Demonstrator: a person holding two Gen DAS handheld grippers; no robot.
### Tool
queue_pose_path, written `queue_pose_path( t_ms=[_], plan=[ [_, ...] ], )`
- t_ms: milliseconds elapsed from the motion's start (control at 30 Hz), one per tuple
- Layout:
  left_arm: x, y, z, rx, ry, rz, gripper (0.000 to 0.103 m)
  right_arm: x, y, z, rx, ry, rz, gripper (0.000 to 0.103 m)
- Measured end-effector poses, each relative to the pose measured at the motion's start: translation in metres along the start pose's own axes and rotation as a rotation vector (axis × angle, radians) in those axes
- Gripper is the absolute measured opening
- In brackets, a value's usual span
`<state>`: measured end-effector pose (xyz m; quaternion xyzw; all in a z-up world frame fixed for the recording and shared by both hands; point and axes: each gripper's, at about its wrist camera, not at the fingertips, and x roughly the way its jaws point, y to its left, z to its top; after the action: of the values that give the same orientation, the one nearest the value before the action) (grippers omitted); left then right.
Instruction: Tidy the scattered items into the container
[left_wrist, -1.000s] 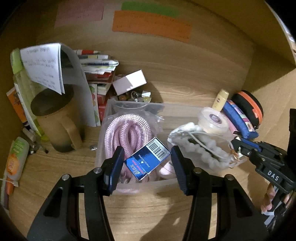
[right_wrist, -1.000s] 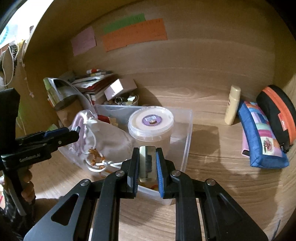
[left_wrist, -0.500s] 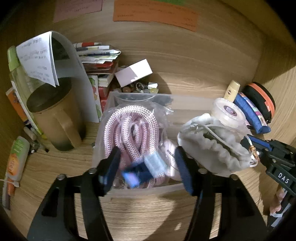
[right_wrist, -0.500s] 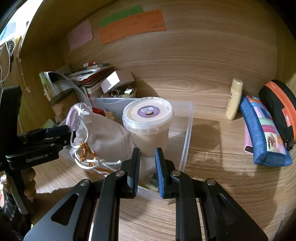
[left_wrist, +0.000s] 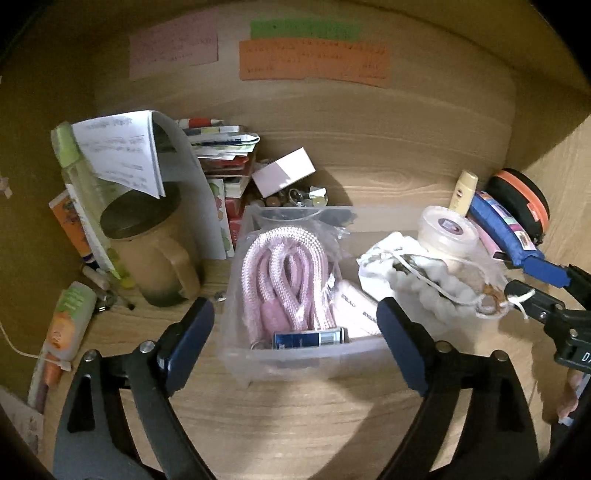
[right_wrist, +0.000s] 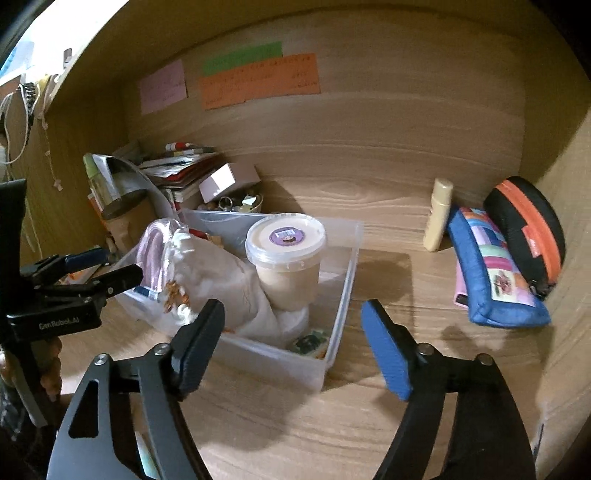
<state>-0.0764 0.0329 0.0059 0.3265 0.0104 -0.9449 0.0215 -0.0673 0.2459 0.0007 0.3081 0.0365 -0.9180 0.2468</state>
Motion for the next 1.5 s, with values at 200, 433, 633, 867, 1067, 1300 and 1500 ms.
queue_pose_path(
  t_ms=[200,433,633,867,1067,1300,1500],
  plan=[
    [-0.012,0.005,-0.012,0.006,0.039,-0.039,0.097,-0.013,0.014,-0.015,-0.071,0.047,-0.004,0.075],
    [-0.020,0.010,-0.039,0.022,0.110,-0.042,0.097,-0.018,0.040,-0.041,-0.106,0.120,0.083,0.080],
    [-0.014,0.018,-0.075,0.019,0.214,-0.044,0.097,-0.002,0.072,-0.069,-0.154,0.227,0.173,0.083],
    [-0.019,0.036,-0.098,-0.031,0.261,-0.048,0.097,0.008,0.105,-0.093,-0.251,0.321,0.273,0.077],
    [-0.024,0.036,-0.105,-0.042,0.272,-0.071,0.097,0.016,0.121,-0.099,-0.341,0.329,0.235,0.037],
    [-0.023,0.019,-0.107,-0.033,0.270,-0.155,0.097,0.023,0.102,-0.092,-0.295,0.320,0.194,0.023],
    [-0.018,0.004,-0.110,0.016,0.276,-0.141,0.097,0.022,0.082,-0.090,-0.229,0.310,0.163,0.023]
  ],
)
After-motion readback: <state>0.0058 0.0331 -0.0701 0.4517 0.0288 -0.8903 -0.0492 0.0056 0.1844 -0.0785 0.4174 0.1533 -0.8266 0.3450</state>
